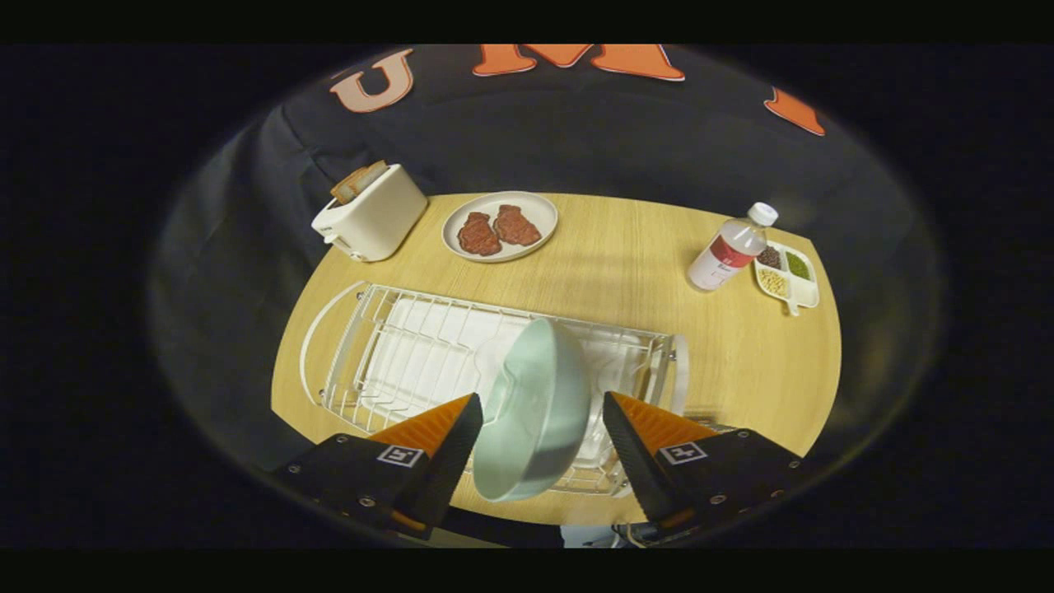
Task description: Take the plate from the dish rack, then take the spoon from the basket and place it into the plate.
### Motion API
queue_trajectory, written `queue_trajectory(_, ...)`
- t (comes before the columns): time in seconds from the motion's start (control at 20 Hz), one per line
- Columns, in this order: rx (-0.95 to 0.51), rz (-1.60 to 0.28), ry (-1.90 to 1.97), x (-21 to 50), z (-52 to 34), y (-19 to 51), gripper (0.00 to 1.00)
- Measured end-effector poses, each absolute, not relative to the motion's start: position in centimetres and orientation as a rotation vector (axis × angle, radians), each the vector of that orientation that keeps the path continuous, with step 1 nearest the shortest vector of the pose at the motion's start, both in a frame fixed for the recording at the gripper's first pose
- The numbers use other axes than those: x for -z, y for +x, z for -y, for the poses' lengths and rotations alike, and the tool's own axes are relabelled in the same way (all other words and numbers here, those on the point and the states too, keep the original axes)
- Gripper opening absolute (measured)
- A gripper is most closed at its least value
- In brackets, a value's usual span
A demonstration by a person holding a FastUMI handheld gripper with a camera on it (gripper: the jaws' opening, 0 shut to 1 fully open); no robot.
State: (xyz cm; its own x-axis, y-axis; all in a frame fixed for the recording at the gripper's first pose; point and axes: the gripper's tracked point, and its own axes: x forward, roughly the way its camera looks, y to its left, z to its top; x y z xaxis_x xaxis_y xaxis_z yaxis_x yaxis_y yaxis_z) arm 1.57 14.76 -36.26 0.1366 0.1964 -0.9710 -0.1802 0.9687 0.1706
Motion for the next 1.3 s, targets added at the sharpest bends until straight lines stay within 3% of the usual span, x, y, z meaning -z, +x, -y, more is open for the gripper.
queue_trajectory(0.3, -0.233, -1.515, -0.028, 39.5, -15.1, -0.3, 0.72)
queue_trajectory(0.45, -0.220, -1.559, -0.032, 40.3, -15.3, -1.8, 0.56)
queue_trajectory(0.7, -0.166, -1.552, -0.037, 39.7, -15.5, -1.7, 0.42)
queue_trajectory(1.1, -0.010, -1.445, -0.083, 37.2, -12.5, 1.3, 0.36)
queue_trajectory(1.3, -0.019, -1.407, -0.021, 35.2, -12.3, 1.1, 0.36)
